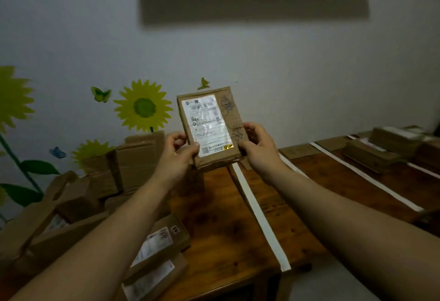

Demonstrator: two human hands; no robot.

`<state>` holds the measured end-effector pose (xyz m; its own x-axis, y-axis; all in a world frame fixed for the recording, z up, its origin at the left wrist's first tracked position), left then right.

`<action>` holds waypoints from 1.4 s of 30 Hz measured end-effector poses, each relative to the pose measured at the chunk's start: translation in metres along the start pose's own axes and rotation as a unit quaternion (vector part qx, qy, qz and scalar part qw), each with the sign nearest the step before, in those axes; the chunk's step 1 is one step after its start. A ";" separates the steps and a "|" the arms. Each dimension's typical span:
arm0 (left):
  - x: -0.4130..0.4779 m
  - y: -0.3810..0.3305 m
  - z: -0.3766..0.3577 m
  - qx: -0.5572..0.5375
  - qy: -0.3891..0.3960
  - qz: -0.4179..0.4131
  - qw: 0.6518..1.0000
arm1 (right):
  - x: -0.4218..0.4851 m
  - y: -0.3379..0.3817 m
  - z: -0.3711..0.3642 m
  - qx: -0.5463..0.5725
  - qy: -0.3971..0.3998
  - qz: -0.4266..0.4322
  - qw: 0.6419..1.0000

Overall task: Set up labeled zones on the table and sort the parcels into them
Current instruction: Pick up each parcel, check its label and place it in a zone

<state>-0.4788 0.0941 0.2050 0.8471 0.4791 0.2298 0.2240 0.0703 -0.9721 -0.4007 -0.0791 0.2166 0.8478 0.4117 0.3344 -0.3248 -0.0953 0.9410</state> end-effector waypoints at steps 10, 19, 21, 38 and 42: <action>0.034 0.009 -0.061 0.051 0.031 0.051 0.997 | -0.004 -0.011 0.064 -0.006 -0.008 -0.064 0.998; 0.072 0.024 -0.118 0.014 0.100 0.090 0.991 | 0.015 -0.029 0.118 -0.042 -0.287 -0.152 0.945; 0.073 0.036 -0.141 0.021 0.143 0.089 0.985 | 0.010 -0.035 0.131 -0.024 -0.246 -0.158 0.956; 0.019 0.060 -0.428 0.118 0.350 0.093 0.925 | -0.083 -0.049 0.403 -0.198 -0.283 -0.179 0.921; -0.008 0.068 -0.520 0.136 0.393 0.088 0.905 | -0.118 -0.037 0.484 -0.196 -0.240 -0.192 0.931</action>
<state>-0.2197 -0.3605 0.1617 0.9634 -0.2586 -0.0710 0.0151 0.3167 -0.9484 -0.2862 -0.5625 0.1676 0.9921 -0.1145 0.0518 -0.0083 0.3517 0.9361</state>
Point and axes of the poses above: each hand's wrist, its own x-axis towards the middle knuckle, its own z-axis out of the back of the hand, y = z × x, the point moved 1 cm from there along x, towards the middle knuckle, and after that the axes turned 3 degrees about y, right-handed, at the moved point
